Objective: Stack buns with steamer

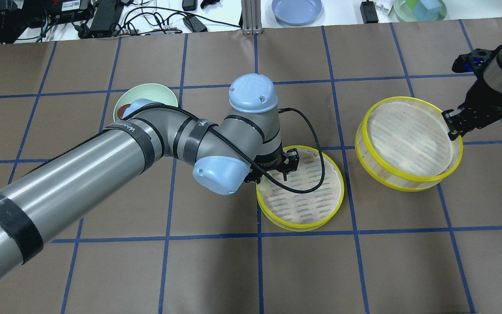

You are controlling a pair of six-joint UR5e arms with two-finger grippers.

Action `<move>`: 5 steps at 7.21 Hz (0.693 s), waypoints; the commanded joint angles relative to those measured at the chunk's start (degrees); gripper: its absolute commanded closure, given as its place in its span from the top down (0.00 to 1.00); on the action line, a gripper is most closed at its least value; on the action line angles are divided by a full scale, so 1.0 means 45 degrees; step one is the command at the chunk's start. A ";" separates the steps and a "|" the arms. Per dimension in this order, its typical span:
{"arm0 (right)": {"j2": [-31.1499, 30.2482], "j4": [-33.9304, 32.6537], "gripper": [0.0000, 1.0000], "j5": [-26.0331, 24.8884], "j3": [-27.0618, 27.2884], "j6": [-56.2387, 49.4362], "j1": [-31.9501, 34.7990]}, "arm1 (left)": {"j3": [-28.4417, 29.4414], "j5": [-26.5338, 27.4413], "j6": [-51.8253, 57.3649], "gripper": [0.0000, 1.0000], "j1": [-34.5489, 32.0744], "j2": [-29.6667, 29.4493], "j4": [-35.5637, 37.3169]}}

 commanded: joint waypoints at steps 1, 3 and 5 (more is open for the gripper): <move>-0.0594 0.0370 0.00 -0.0023 0.0674 0.1715 0.1296 | 0.0153 -0.0438 -0.0114 1.00 0.0006 0.0061 -0.0055; -0.0772 0.0370 0.00 0.0074 0.0931 0.2128 0.1456 | 0.0251 -0.0501 -0.0096 1.00 0.0045 0.0196 -0.0074; -0.0792 0.0370 0.00 -0.0042 0.0971 0.4189 0.2506 | 0.1241 0.0356 0.3027 1.00 0.2006 0.0605 -0.1742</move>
